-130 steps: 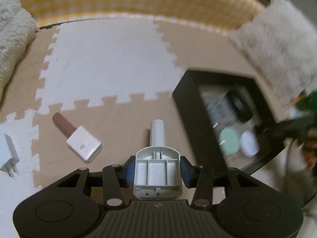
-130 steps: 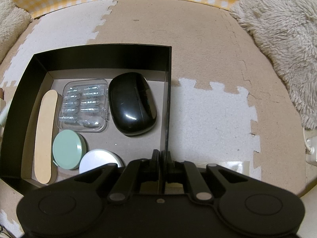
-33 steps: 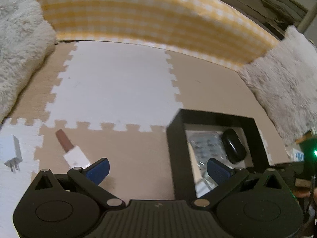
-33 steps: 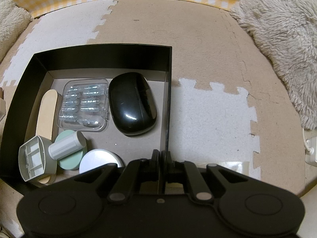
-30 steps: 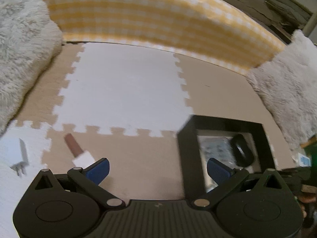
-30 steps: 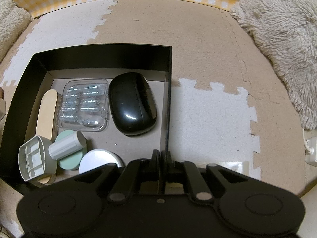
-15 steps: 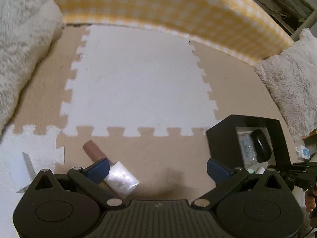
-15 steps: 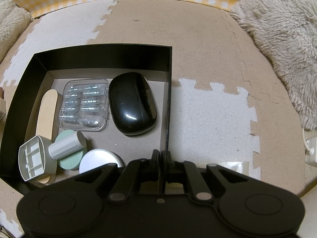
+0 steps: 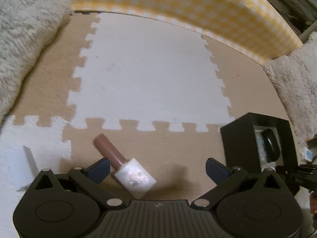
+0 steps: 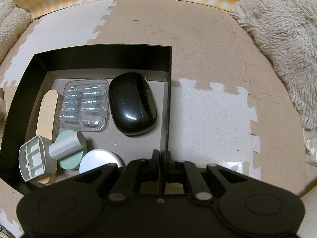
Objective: Organize rigid objects
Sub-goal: 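Move the left tool to the brown-capped white roller and grasp it, then carry the brown-capped roller with the left tool into the tray and release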
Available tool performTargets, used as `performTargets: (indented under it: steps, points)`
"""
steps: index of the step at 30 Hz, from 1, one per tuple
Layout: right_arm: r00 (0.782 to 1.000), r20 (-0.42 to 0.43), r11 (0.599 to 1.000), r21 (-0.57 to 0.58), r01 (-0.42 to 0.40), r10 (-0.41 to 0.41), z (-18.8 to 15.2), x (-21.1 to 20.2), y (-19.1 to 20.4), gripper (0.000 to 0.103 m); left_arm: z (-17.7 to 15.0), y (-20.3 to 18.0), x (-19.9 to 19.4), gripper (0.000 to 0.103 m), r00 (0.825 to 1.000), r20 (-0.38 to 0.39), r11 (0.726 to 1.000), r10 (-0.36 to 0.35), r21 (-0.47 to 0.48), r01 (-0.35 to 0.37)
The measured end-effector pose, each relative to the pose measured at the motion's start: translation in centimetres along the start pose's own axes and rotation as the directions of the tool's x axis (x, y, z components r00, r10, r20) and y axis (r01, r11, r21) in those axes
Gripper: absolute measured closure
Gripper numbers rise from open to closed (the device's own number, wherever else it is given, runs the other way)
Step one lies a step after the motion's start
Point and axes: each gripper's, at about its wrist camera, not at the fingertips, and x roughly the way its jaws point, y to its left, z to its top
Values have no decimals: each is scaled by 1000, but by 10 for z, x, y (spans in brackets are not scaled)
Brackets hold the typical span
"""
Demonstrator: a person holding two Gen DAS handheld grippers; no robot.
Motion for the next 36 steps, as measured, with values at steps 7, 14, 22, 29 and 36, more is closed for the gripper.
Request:
performTargets:
  steps: [7, 14, 22, 29, 36]
  points:
    - [1000, 0, 1000, 0, 0, 0, 1, 0, 1, 95, -9, -19, 5, 2, 998, -69, 995, -3, 101, 10]
    - [1000, 0, 1000, -1, 1, -1, 1, -1, 1, 95, -17, -22, 18, 31, 988, -73, 982, 135, 141, -124]
    - [1000, 1, 1000, 0, 1, -1, 1, -1, 1, 95, -17, -27, 19, 44, 984, -56, 967, 172, 199, -158]
    - [1000, 1, 1000, -1, 0, 0, 1, -1, 1, 95, -15, -24, 15, 53, 985, -30, 971, 167, 179, -159]
    - [1000, 1, 1000, -1, 0, 0, 1, -1, 1, 95, -7, -30, 0, 53, 990, 47, 978, 135, 153, -141]
